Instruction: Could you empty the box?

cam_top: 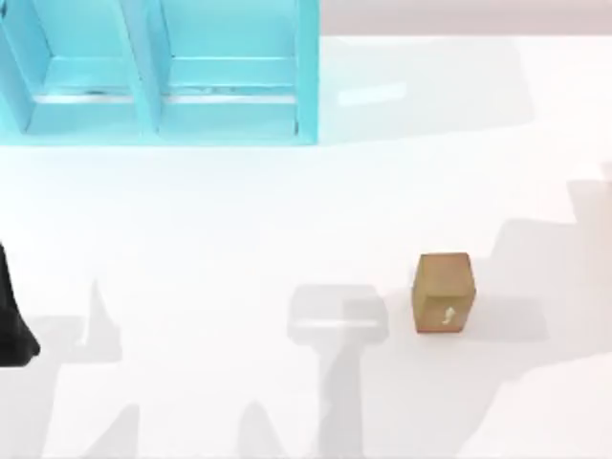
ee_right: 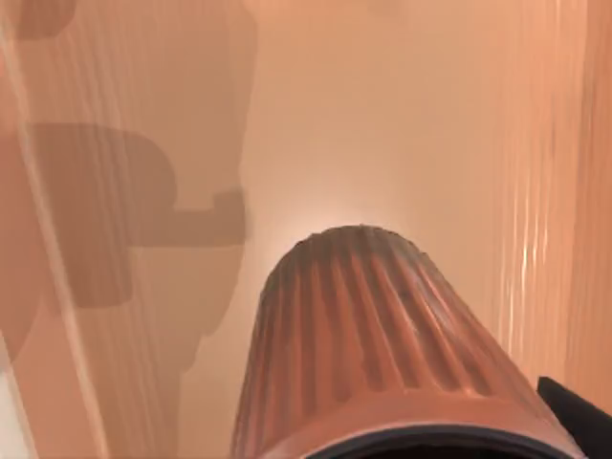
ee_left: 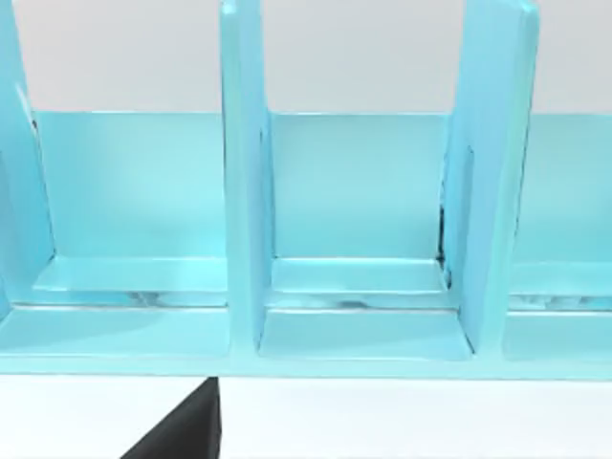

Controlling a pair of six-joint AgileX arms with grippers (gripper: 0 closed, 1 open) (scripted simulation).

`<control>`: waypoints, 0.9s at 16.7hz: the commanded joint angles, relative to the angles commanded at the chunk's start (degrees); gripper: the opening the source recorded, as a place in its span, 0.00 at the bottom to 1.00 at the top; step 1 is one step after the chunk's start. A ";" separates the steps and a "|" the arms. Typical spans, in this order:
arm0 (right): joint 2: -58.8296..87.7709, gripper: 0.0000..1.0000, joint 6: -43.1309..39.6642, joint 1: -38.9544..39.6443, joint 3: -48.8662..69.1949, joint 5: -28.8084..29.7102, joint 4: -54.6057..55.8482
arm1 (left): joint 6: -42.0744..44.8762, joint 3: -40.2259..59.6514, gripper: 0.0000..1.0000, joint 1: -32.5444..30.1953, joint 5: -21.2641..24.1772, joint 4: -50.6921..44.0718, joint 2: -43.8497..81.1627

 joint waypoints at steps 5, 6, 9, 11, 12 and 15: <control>2.16 0.00 -1.66 1.85 1.68 0.07 -0.23 | 0.00 0.00 1.00 0.00 0.00 0.00 0.00; 2.16 0.00 -1.66 1.85 1.68 0.07 -0.23 | 0.00 0.00 1.00 0.00 0.00 0.00 0.00; 2.27 0.00 -0.76 2.35 1.65 0.05 0.20 | 0.00 0.00 1.00 0.00 0.00 0.00 0.00; 2.89 0.00 2.34 5.51 2.10 0.09 1.33 | 0.00 0.00 1.00 0.00 0.00 0.00 0.00; 3.32 0.00 4.67 7.98 2.28 0.12 2.13 | 0.00 0.00 1.00 0.00 0.00 0.00 0.00; 4.68 0.00 13.92 18.20 2.49 0.26 5.51 | 0.00 0.00 1.00 0.00 0.00 0.00 0.00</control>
